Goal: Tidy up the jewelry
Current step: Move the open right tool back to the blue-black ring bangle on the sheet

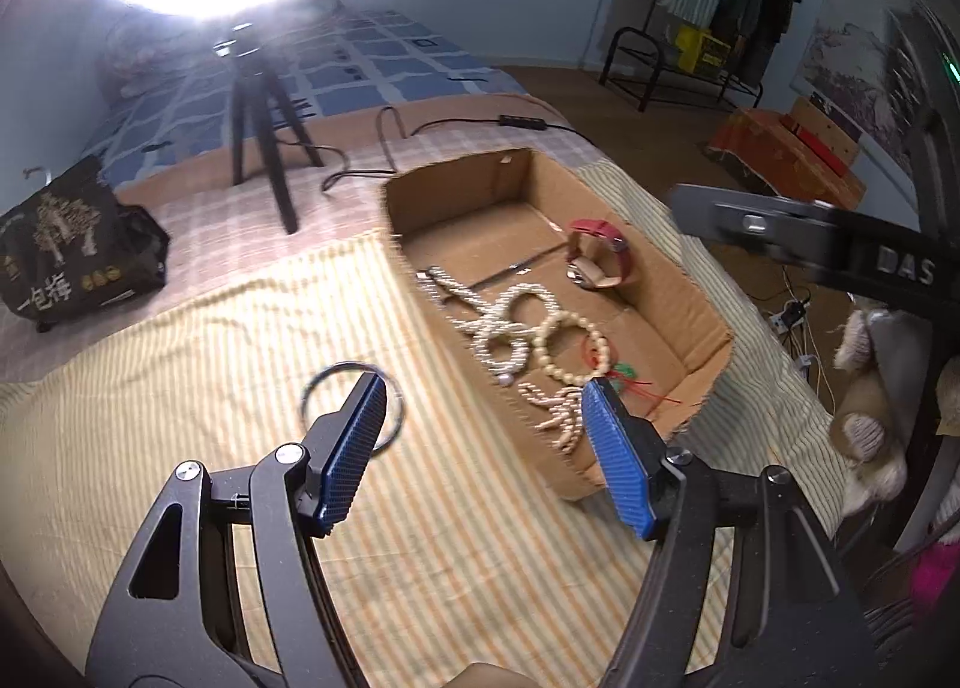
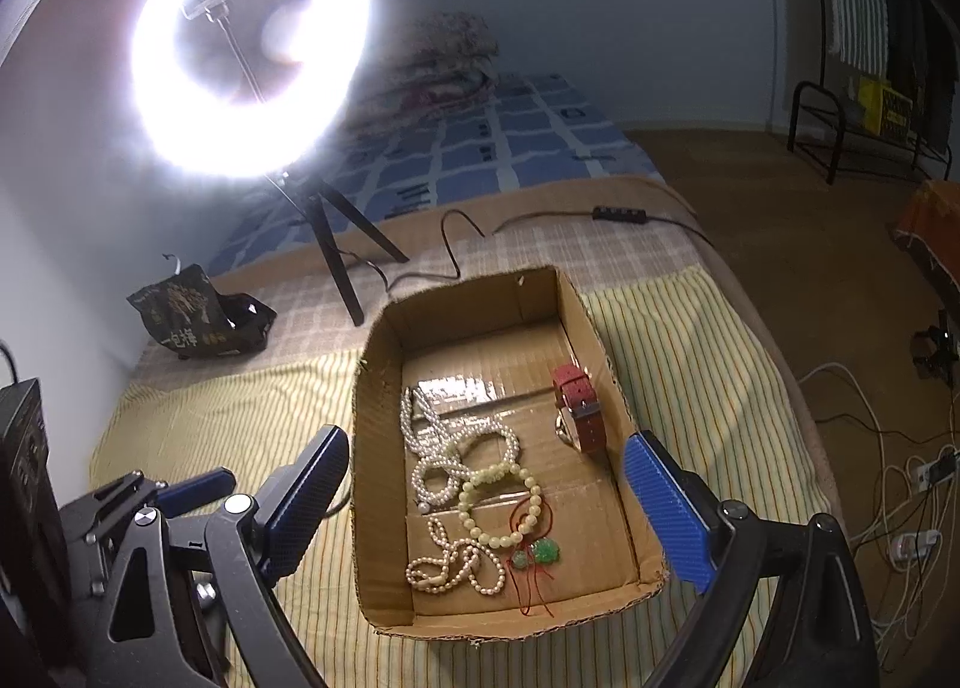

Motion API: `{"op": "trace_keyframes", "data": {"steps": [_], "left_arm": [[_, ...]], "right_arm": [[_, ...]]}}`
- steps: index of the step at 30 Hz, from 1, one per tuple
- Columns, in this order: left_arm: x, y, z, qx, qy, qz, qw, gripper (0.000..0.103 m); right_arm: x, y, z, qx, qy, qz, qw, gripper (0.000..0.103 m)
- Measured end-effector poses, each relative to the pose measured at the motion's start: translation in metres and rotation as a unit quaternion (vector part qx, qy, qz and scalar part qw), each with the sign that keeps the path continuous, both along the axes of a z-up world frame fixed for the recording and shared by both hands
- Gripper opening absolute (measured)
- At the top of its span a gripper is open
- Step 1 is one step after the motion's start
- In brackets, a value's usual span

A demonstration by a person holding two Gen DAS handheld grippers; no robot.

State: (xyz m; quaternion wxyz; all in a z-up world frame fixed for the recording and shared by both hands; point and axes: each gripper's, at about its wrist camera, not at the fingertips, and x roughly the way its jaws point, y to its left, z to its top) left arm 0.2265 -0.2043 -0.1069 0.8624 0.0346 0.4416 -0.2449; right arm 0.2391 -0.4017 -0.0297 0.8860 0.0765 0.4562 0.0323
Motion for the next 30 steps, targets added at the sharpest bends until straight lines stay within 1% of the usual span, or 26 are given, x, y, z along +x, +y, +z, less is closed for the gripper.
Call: {"op": "trace_keyframes", "data": {"steps": [4, 8, 14, 16, 18, 20, 22, 23, 25, 27, 28, 29, 30], "left_arm": [[0.008, 0.027, 0.004, -0.004, -0.002, 0.023, 0.9997, 0.070], [0.015, 0.054, 0.005, -0.010, 0.000, 0.048, 0.9988, 0.070], [0.021, 0.088, 0.000, -0.005, 0.007, 0.076, 0.9971, 0.070], [0.022, 0.097, -0.005, -0.003, 0.013, 0.079, 0.9968, 0.069], [0.022, 0.102, -0.010, 0.001, 0.022, 0.078, 0.9967, 0.060], [0.021, 0.105, -0.016, 0.007, 0.027, 0.076, 0.9967, 0.055], [0.020, 0.108, -0.022, 0.013, 0.034, 0.071, 0.9968, 0.048], [0.019, 0.109, -0.024, 0.014, 0.037, 0.069, 0.9968, 0.046], [0.017, 0.107, -0.031, 0.017, 0.045, 0.061, 0.9970, 0.046], [0.014, 0.105, -0.036, 0.021, 0.050, 0.055, 0.9970, 0.045], [0.013, 0.103, -0.040, 0.022, 0.056, 0.049, 0.9970, 0.042], [0.012, 0.101, -0.042, 0.023, 0.059, 0.045, 0.9970, 0.037], [0.011, 0.099, -0.045, 0.024, 0.062, 0.040, 0.9969, 0.036]], "right_arm": [[-0.007, 0.001, 0.006, 0.005, -0.025, 0.006, 1.000, 0.094], [-0.010, 0.011, 0.011, 0.008, -0.041, 0.032, 0.999, 0.094], [-0.010, 0.038, 0.011, -0.004, -0.028, 0.086, 0.996, 0.085], [-0.012, 0.047, 0.010, -0.009, -0.022, 0.102, 0.995, 0.080], [-0.012, 0.055, 0.008, -0.014, -0.017, 0.110, 0.994, 0.077], [-0.012, 0.059, 0.007, -0.008, -0.011, 0.117, 0.993, 0.072], [-0.010, 0.062, 0.005, 0.006, -0.001, 0.122, 0.993, 0.064], [-0.009, 0.063, 0.004, 0.012, 0.005, 0.122, 0.992, 0.062], [-0.006, 0.066, 0.001, 0.028, 0.016, 0.120, 0.992, 0.056], [-0.003, 0.069, -0.003, 0.047, 0.027, 0.119, 0.991, 0.053], [-0.001, 0.071, -0.005, 0.053, 0.032, 0.118, 0.991, 0.051], [0.001, 0.074, -0.007, 0.056, 0.036, 0.120, 0.991, 0.049], [0.002, 0.078, -0.007, 0.055, 0.038, 0.122, 0.990, 0.046]]}}
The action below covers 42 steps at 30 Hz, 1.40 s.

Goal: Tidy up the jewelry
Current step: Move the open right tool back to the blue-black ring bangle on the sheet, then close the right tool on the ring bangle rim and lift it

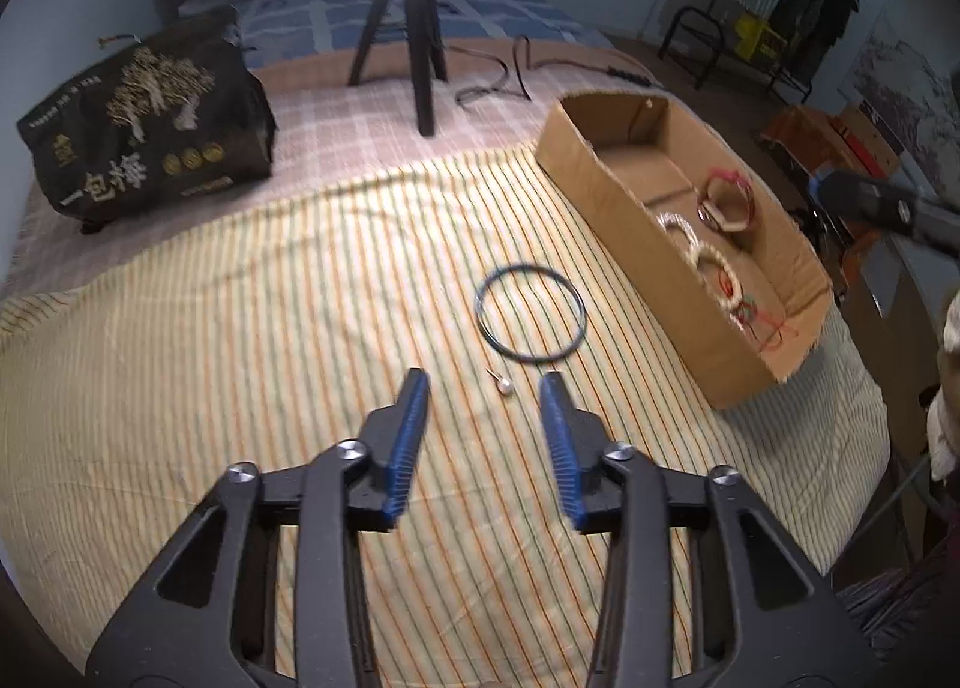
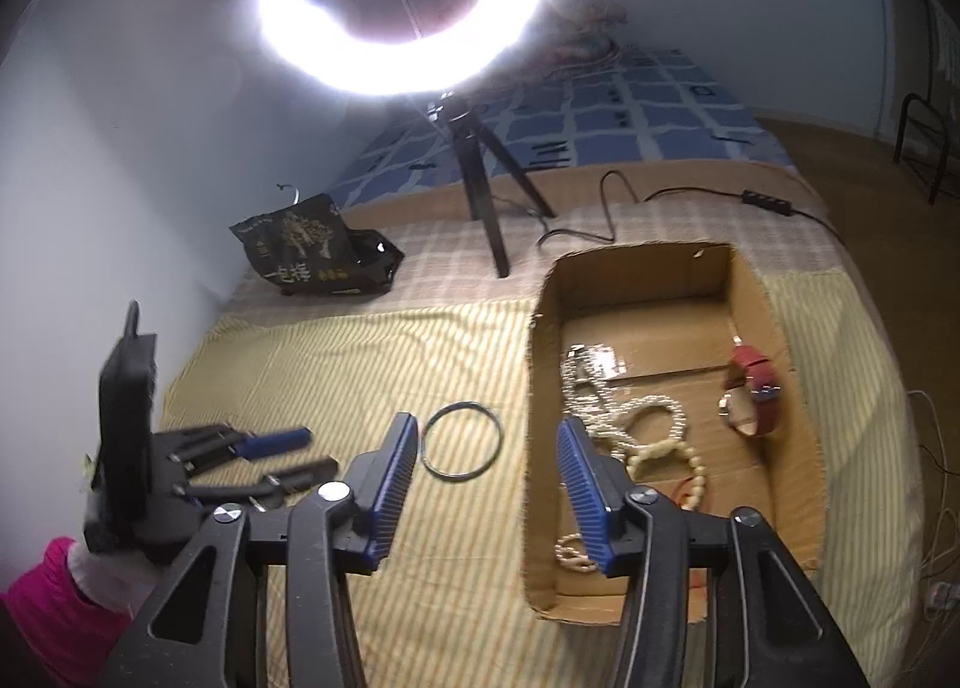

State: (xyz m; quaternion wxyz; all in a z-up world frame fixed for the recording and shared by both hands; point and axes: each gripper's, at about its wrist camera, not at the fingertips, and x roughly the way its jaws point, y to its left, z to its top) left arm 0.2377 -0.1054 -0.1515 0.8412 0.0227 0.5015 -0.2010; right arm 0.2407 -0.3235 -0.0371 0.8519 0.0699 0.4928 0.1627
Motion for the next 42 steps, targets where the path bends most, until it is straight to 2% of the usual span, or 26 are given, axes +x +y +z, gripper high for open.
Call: {"op": "trace_keyframes", "data": {"steps": [7, 12, 14, 20, 27, 29, 35, 36, 42], "left_arm": [[-0.004, -0.009, -0.013, -0.001, 0.017, -0.017, 0.9997, 0.035], [-0.003, -0.006, -0.021, -0.009, 0.028, -0.015, 0.9995, 0.034], [-0.004, -0.006, -0.026, -0.004, 0.030, -0.018, 0.9994, 0.030], [-0.001, -0.010, -0.039, -0.008, 0.044, -0.021, 0.9988, 0.029], [0.007, -0.017, -0.050, -0.006, 0.054, -0.018, 0.9984, 0.029], [0.010, -0.019, -0.053, -0.001, 0.054, -0.015, 0.9984, 0.025], [0.018, -0.022, -0.060, -0.005, 0.058, -0.013, 0.9982, 0.023], [0.019, -0.023, -0.061, -0.005, 0.059, -0.013, 0.9981, 0.023], [0.023, -0.026, -0.066, -0.003, 0.059, -0.010, 0.9982, 0.023]], "right_arm": [[0.022, 0.033, -0.019, -0.004, 0.031, 0.031, 0.999, 0.035], [0.049, 0.062, -0.042, -0.037, 0.063, 0.097, 0.993, 0.031], [0.062, 0.074, -0.053, -0.061, 0.082, 0.130, 0.986, 0.031], [0.081, 0.099, -0.081, -0.125, 0.109, 0.200, 0.966, 0.026], [0.097, 0.105, -0.109, -0.161, 0.136, 0.224, 0.951, 0.023], [0.101, 0.106, -0.115, -0.167, 0.141, 0.228, 0.949, 0.022], [0.110, 0.105, -0.128, -0.166, 0.151, 0.227, 0.948, 0.021], [0.111, 0.106, -0.129, -0.166, 0.151, 0.228, 0.948, 0.017], [0.113, 0.106, -0.128, -0.162, 0.150, 0.226, 0.949, 0.014]]}}
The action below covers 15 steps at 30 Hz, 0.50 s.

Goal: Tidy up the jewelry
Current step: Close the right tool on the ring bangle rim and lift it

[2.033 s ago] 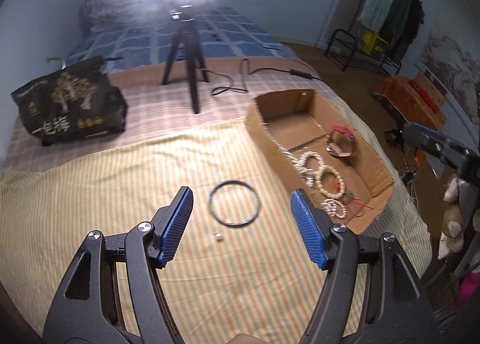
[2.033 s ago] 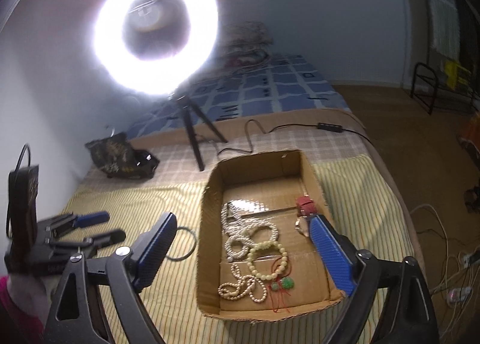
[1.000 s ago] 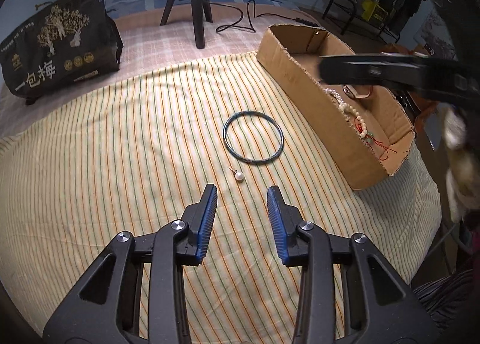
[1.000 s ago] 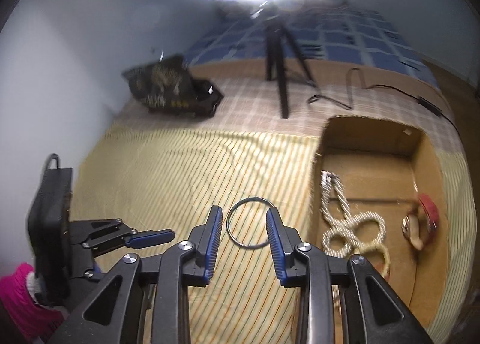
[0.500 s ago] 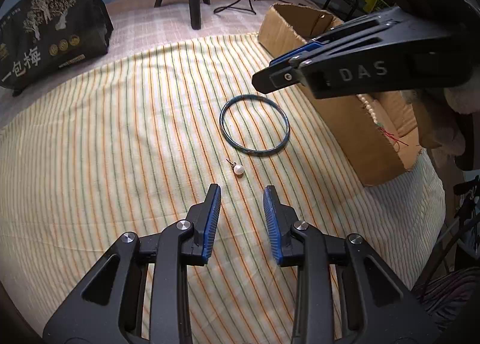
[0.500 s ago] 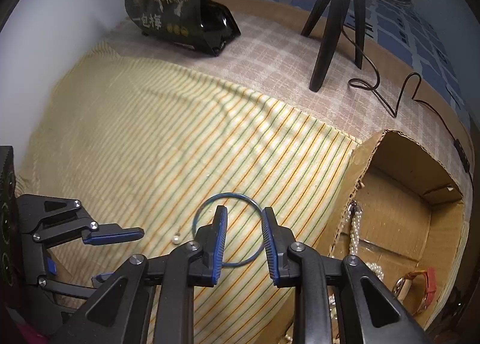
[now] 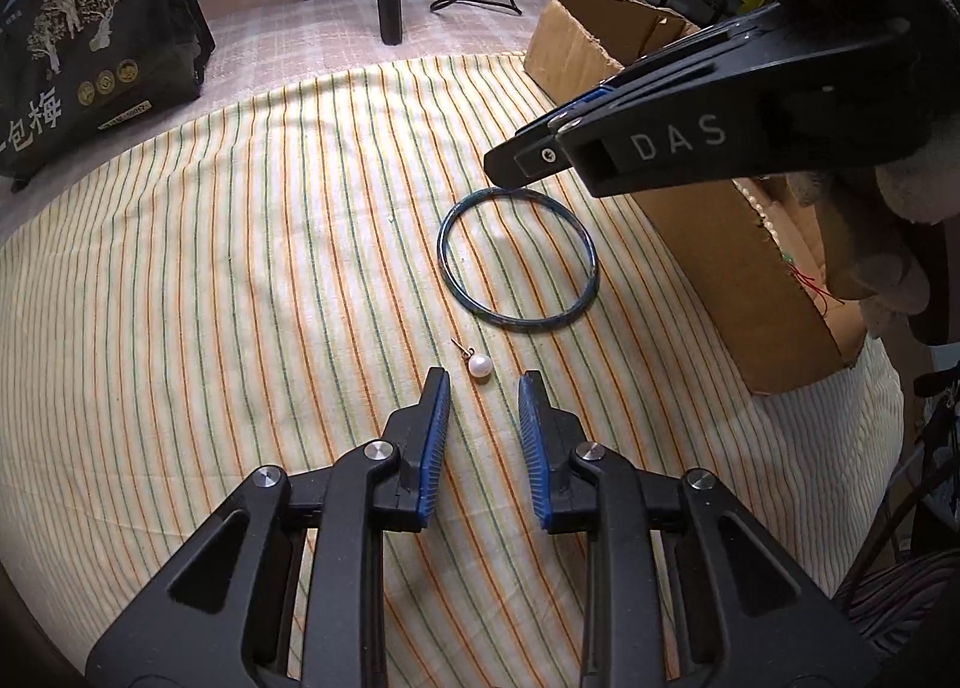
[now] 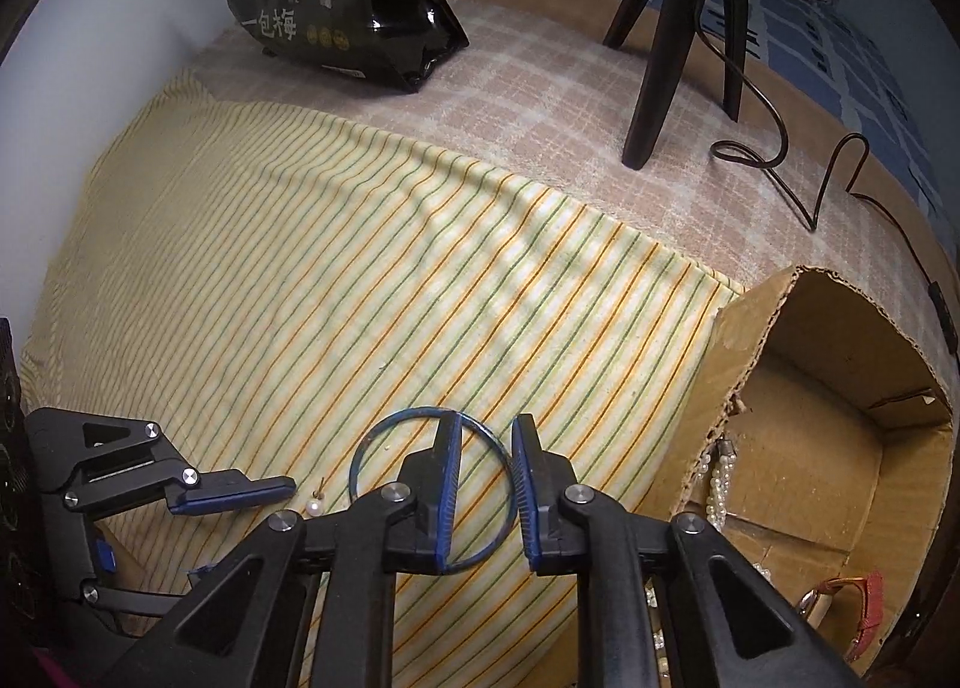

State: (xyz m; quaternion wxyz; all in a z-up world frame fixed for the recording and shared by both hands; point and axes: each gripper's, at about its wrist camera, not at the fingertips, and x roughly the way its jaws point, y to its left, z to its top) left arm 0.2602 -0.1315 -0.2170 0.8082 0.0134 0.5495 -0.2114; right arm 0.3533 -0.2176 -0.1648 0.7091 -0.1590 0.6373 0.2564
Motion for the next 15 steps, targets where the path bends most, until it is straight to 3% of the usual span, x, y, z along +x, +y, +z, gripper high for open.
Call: {"op": "trace_keyframes", "data": {"steps": [7, 15], "left_arm": [[0.005, -0.002, -0.002, 0.004, -0.007, 0.011, 0.9999, 0.023], [0.007, 0.001, -0.005, 0.006, -0.007, 0.015, 0.9998, 0.016]], "right_arm": [[0.001, 0.003, -0.001, -0.007, 0.002, 0.005, 1.000, 0.015], [0.002, 0.012, -0.005, -0.027, 0.006, 0.019, 0.999, 0.018]]}}
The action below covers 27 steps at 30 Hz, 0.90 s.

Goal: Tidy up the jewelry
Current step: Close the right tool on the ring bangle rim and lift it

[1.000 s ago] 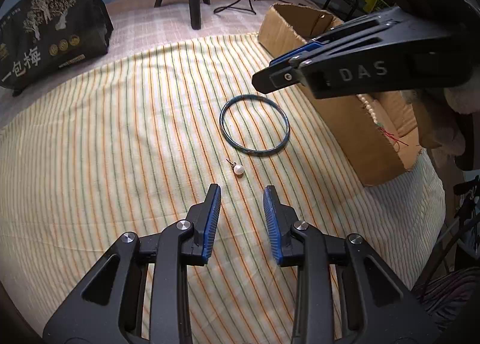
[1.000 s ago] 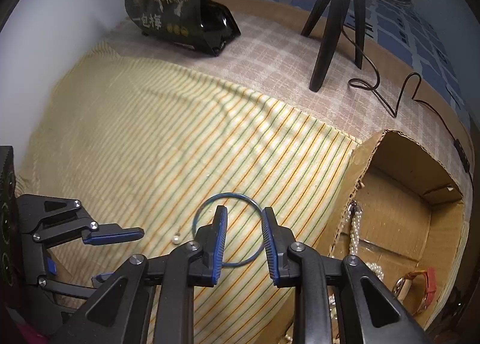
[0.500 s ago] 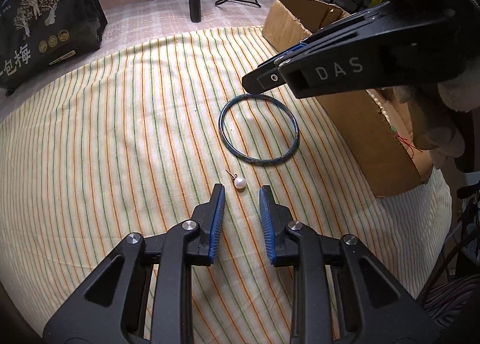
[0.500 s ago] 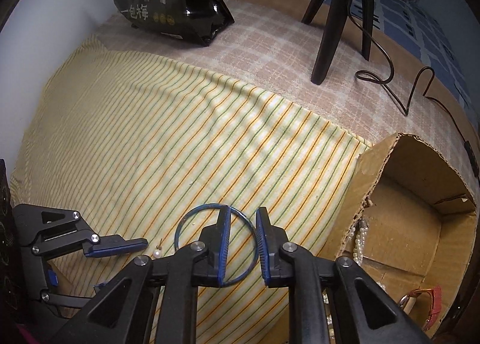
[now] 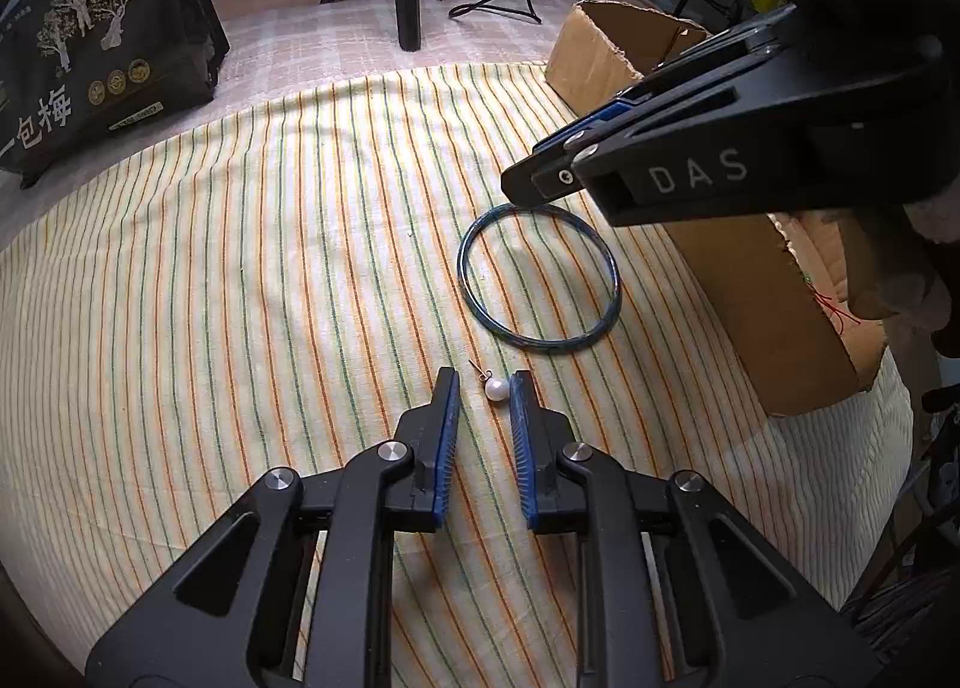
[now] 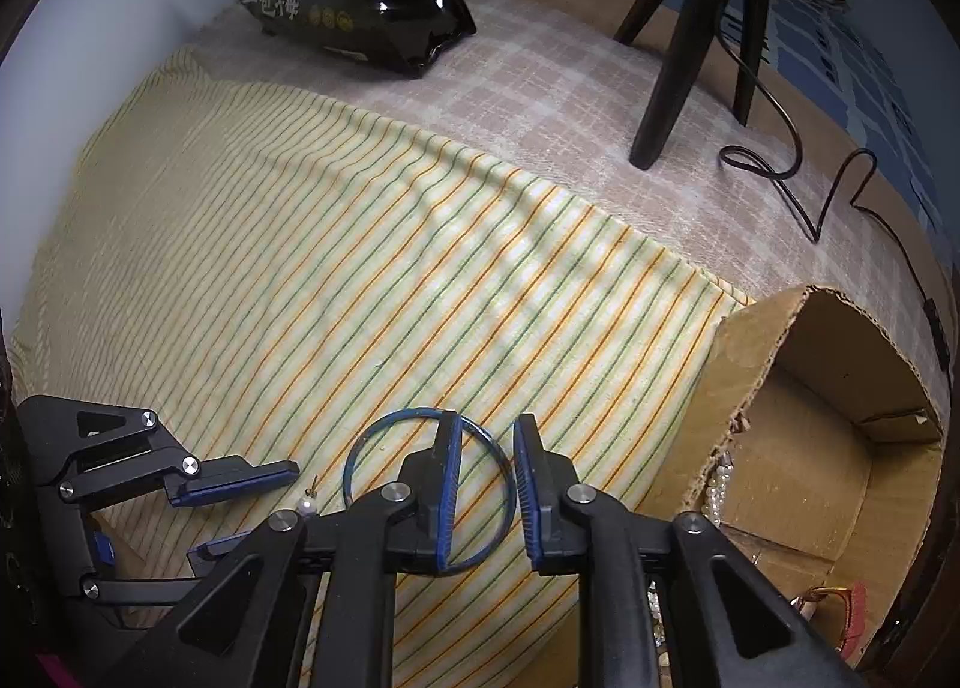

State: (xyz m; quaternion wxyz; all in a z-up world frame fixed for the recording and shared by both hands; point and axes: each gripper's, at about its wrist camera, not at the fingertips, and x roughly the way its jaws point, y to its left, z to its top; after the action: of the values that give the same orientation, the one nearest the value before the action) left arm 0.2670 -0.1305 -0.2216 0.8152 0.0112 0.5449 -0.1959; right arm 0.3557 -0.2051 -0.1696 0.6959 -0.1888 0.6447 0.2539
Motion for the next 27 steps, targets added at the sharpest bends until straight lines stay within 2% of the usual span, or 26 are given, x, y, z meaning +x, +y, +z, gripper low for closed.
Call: {"op": "trace_keyframes", "data": {"steps": [6, 13, 27], "left_arm": [[0.001, 0.001, -0.003, 0.008, -0.001, 0.006, 0.9999, 0.007], [-0.003, 0.007, -0.003, 0.014, -0.004, 0.005, 0.9999, 0.007], [-0.013, 0.025, 0.001, 0.016, -0.002, 0.010, 0.9998, 0.007]], "right_arm": [[0.001, 0.008, -0.004, -0.025, 0.002, 0.012, 1.000, 0.018], [-0.002, 0.025, -0.006, -0.044, 0.006, 0.034, 0.998, 0.017], [0.004, 0.037, -0.027, -0.058, 0.015, 0.028, 0.998, 0.014]]}}
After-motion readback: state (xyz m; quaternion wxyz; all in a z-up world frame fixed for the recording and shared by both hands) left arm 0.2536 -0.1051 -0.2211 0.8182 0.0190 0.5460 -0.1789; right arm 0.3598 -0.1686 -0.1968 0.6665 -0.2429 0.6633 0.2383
